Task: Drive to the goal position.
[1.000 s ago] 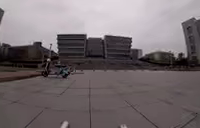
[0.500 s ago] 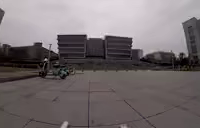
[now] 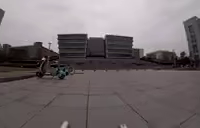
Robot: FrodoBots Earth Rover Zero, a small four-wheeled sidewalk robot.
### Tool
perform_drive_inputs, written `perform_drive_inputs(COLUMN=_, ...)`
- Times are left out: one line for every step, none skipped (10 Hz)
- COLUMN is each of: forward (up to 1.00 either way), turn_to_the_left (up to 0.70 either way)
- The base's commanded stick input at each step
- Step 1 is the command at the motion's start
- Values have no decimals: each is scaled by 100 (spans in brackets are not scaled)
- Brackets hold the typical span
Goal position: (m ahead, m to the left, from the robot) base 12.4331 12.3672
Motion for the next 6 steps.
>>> perform_drive_inputs(forward=68, turn_to_the_left=0)
perform_drive_inputs(forward=68, turn_to_the_left=0)
perform_drive_inputs(forward=68, turn_to_the_left=0)
perform_drive_inputs(forward=68, turn_to_the_left=0)
perform_drive_inputs(forward=68, turn_to_the_left=5)
perform_drive_inputs(forward=69, turn_to_the_left=12)
